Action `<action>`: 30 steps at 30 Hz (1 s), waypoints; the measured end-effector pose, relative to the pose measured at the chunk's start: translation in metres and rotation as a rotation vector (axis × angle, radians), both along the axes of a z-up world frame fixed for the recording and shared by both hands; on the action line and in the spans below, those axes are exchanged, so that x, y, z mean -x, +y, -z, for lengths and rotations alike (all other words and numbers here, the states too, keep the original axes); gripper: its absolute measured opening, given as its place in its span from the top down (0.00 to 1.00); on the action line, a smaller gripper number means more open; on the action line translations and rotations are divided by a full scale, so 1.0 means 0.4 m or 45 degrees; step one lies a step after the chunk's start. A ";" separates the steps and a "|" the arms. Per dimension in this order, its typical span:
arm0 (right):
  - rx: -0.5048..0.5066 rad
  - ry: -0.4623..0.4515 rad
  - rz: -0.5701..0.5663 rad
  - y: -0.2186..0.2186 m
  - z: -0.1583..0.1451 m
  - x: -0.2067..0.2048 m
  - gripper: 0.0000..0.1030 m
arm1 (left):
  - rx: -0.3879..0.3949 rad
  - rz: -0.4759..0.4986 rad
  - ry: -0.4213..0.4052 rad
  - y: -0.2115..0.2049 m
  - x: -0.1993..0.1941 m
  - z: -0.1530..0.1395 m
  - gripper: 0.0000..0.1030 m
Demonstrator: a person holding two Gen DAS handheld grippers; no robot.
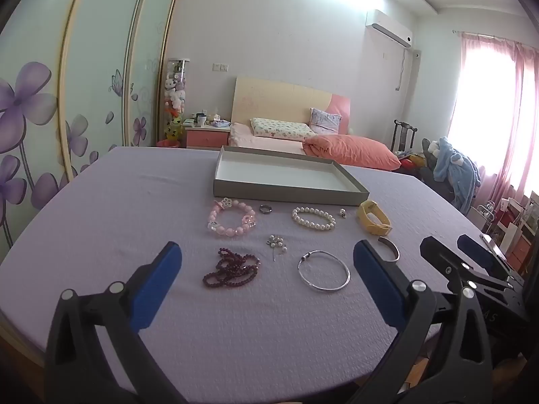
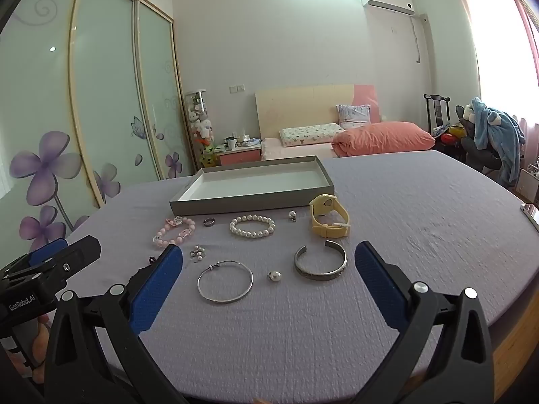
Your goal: Organize jewelry
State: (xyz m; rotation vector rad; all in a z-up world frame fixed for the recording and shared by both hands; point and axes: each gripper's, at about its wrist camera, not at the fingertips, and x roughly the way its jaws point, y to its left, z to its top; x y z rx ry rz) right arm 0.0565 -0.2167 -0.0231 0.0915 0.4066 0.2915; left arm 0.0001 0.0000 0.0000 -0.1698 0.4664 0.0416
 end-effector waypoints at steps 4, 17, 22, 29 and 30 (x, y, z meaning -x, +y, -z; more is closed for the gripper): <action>-0.003 0.002 -0.002 -0.001 0.000 0.000 0.01 | 0.000 -0.002 0.003 0.000 -0.001 0.000 0.02; -0.004 0.001 -0.001 -0.002 -0.001 0.001 0.01 | 0.005 -0.002 0.003 0.002 0.000 0.000 0.02; -0.005 0.002 -0.001 -0.002 -0.001 0.001 0.01 | 0.002 -0.002 0.004 0.001 0.000 -0.001 0.02; -0.005 0.002 -0.001 -0.001 0.000 0.001 0.01 | 0.003 -0.002 0.005 0.001 -0.002 0.000 0.02; -0.005 0.003 -0.001 -0.001 0.000 0.001 0.01 | 0.002 -0.002 0.005 0.001 -0.002 0.000 0.02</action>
